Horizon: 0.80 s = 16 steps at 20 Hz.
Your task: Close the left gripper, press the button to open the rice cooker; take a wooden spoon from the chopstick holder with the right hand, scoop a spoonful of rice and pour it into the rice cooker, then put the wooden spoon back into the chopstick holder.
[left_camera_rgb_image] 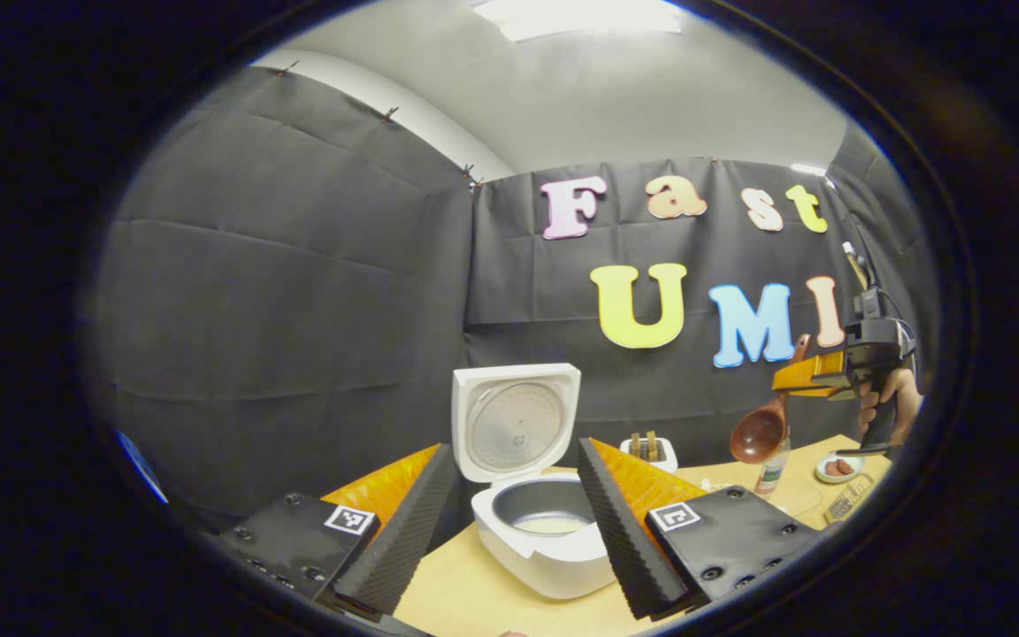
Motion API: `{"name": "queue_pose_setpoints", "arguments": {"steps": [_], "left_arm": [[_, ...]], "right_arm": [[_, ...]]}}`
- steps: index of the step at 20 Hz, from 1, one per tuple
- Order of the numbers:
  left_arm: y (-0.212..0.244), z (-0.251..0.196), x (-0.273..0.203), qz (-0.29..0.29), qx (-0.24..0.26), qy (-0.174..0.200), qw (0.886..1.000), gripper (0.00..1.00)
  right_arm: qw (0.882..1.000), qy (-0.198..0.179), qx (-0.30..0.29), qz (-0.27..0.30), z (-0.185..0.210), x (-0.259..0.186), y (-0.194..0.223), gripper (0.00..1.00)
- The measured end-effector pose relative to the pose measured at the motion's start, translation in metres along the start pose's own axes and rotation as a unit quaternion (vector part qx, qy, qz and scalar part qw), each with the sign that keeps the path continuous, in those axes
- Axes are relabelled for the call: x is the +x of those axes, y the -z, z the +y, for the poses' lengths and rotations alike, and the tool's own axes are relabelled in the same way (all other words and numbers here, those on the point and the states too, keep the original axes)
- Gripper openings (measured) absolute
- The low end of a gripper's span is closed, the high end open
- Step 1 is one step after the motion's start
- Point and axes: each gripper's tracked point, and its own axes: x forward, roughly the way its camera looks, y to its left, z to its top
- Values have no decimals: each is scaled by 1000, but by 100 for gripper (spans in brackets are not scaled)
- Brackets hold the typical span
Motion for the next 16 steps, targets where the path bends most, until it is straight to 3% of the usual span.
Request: {"name": "queue_pose_setpoints", "arguments": {"steps": [8,16], "left_arm": [[-11,-95,10,-4,-25,60,998,96],[-30,-161,7,-16,-16,91,996,96]], "right_arm": [[993,109,6,-38,-131,-86,-33,11],[981,186,-12,-44,-227,-151,-37,11]]}}
